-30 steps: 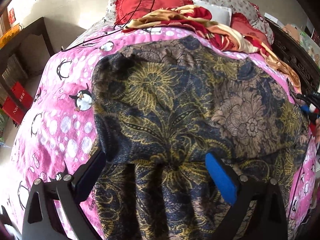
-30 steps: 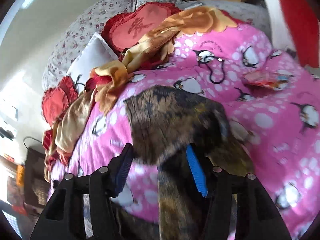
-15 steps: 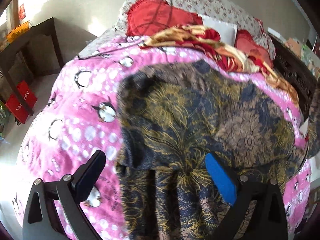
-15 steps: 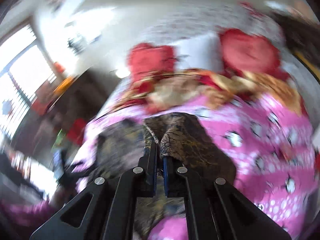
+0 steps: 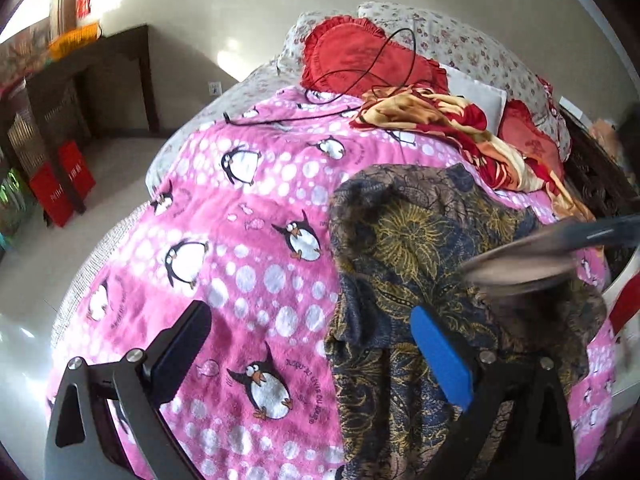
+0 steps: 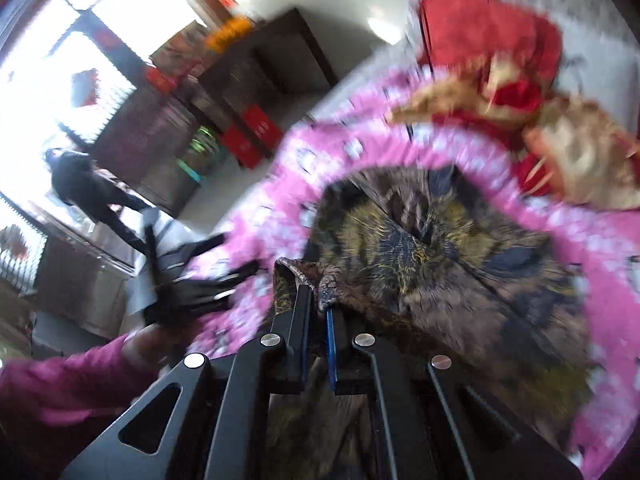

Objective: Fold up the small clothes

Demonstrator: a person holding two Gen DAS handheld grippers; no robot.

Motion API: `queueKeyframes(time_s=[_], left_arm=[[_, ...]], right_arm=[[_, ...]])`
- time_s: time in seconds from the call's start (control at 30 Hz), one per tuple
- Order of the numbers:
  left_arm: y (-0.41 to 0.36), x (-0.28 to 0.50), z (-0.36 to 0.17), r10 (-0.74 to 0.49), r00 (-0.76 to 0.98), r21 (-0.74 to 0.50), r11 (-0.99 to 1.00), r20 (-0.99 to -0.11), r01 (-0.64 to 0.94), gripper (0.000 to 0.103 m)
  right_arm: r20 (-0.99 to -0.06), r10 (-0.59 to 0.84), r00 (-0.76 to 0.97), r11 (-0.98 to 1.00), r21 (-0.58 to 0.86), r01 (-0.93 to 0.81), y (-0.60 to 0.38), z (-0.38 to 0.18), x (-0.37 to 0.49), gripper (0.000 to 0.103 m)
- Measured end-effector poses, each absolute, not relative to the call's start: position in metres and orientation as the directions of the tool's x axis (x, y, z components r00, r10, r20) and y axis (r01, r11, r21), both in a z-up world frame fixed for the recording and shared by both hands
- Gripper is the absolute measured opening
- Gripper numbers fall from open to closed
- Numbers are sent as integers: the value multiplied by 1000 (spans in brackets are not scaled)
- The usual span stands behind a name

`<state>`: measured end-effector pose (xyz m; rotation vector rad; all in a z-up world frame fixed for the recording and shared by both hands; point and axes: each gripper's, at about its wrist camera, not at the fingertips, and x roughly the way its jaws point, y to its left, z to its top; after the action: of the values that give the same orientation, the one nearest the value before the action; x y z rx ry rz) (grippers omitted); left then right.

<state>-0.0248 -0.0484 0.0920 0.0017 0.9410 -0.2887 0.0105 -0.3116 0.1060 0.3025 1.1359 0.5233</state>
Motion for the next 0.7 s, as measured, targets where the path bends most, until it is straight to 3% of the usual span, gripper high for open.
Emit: queueKeyframes(time_s=[0.03, 0.1, 0.13, 0.37, 0.47, 0.7], left_arm=[[-50, -24, 92, -249, 547, -128, 960, -799, 249, 102], [-57, -24, 93, -268, 538, -133, 952, -800, 277, 102], [-61, -24, 94, -279, 537, -132, 946, -796, 296, 102], [-111, -16, 80, -372, 496, -136, 884, -784, 448, 102], [-139, -8, 64, -389, 457, -117, 848, -800, 517, 102], [-179, -13, 43, -397, 419, -37, 760, -816, 649, 102]], right_arm=[[-807, 521, 278, 853, 480, -206, -301, 78, 31, 15], [-839, 483, 252, 876, 468, -120, -296, 39, 52, 38], [-854, 443, 273, 895, 440, -74, -296, 27, 59, 42], [-721, 443, 532, 859, 512, -22, -347, 49, 2, 48], [-753, 374, 541, 893, 450, 9, -368, 55, -38, 50], [-758, 323, 566, 875, 467, 127, -431, 51, -138, 51]])
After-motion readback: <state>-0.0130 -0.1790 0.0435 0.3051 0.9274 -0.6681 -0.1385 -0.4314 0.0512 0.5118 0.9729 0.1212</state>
